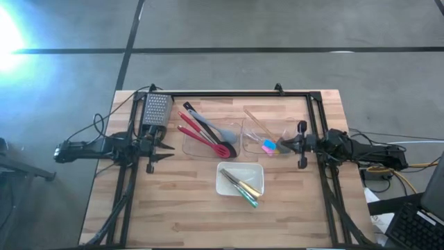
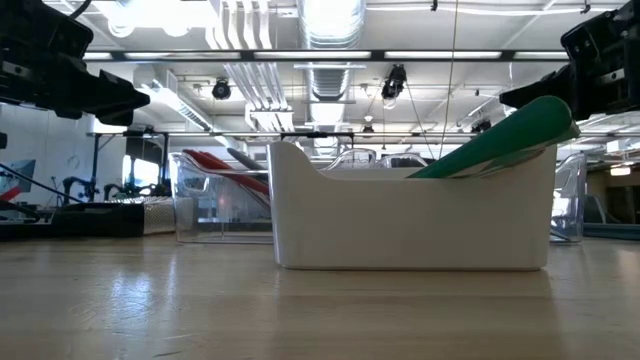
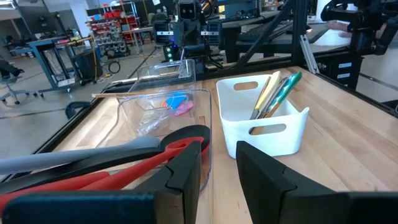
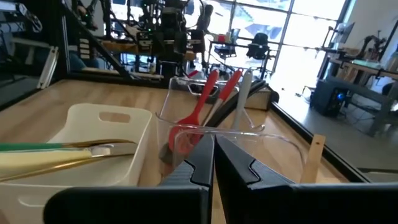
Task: Pick & Place Kitchen Items
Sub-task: Return to Home Position
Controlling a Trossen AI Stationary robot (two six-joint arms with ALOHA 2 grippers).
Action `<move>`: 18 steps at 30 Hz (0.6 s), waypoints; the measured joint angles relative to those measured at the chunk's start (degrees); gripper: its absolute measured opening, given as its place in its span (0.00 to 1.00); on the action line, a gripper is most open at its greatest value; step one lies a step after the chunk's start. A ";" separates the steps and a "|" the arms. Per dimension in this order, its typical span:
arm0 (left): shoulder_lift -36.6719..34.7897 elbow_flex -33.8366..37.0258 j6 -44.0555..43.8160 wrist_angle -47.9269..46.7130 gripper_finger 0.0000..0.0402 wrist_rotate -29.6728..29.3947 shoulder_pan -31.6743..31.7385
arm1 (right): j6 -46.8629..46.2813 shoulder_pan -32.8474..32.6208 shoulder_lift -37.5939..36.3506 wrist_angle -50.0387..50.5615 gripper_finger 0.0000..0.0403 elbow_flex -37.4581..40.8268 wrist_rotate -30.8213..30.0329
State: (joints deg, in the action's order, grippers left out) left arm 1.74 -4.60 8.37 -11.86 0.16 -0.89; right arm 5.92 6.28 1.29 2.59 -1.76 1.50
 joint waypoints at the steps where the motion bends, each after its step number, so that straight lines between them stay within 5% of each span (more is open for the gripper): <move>1: 0.00 0.00 0.00 0.00 0.27 0.00 0.00 | 0.14 0.00 -0.04 0.00 0.02 0.00 0.00; 18: 0.02 0.07 0.00 0.42 0.27 0.00 0.00 | 0.12 0.00 -0.03 0.00 0.02 0.00 -0.06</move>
State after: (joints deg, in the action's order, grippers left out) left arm 1.76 -4.54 8.38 -11.44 0.16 -0.89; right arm 6.04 6.28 1.26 2.59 -1.76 1.44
